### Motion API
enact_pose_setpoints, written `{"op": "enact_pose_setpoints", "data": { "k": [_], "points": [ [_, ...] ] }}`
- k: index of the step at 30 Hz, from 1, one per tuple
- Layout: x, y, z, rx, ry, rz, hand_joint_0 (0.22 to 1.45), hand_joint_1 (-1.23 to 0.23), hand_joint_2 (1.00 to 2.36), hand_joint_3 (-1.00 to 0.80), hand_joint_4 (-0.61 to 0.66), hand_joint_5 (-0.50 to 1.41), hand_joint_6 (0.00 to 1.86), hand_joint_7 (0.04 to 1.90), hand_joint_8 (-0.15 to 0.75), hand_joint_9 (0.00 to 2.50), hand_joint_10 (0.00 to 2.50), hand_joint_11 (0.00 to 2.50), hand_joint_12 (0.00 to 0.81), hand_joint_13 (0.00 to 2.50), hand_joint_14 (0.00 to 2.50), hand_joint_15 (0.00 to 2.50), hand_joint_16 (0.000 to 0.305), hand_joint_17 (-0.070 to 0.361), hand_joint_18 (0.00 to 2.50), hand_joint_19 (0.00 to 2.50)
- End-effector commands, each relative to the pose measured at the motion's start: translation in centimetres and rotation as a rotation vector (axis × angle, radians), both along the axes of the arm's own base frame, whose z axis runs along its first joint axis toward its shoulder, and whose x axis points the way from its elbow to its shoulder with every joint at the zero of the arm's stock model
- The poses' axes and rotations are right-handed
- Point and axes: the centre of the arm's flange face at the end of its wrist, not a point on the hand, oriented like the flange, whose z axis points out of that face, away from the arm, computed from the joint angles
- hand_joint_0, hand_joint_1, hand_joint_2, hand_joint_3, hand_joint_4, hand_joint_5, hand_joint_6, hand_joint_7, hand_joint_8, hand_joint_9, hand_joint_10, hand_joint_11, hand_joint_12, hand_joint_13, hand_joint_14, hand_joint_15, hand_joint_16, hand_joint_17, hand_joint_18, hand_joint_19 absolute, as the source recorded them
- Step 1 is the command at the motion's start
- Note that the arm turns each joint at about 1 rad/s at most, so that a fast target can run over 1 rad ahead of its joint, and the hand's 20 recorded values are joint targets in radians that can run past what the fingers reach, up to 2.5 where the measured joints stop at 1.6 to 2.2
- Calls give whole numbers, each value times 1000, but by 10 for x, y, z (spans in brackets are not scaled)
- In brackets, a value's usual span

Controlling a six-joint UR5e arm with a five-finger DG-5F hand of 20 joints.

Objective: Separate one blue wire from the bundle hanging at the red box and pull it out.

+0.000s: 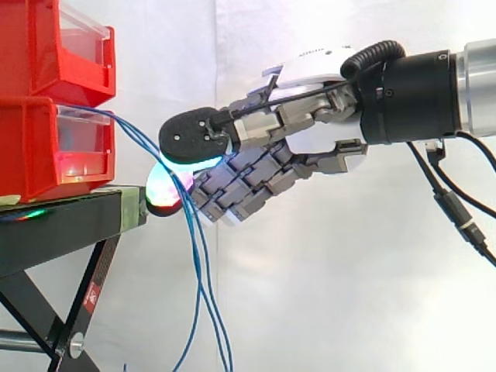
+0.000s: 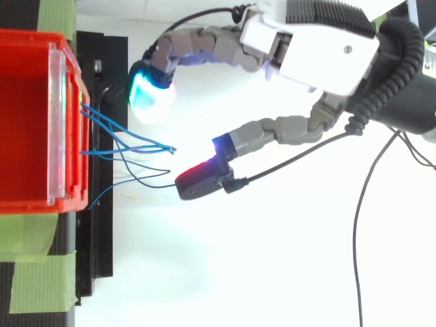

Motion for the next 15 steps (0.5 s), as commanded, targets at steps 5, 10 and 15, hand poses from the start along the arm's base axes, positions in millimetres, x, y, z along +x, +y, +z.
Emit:
{"op": "enact_pose_setpoints", "data": {
  "k": [5, 10, 15],
  "points": [
    [1, 13, 1, 33, -16, -17, 538, -714, 1000, -500, 277, -152, 503, 1015, 328, 629, 7, 257, 419, 492, 9, 275, 57, 129, 459, 240],
    [1, 15, 0, 39, -17, -27, 546, -724, 1000, -500, 277, -148, 503, 1047, 327, 633, 7, 265, 416, 498, 9, 273, 57, 128, 468, 243],
    [1, 15, 0, 39, -17, -25, 558, -735, 1000, -500, 266, -142, 502, 1092, 327, 641, 8, 269, 415, 505, 9, 275, 56, 126, 477, 242]
  ]
}}
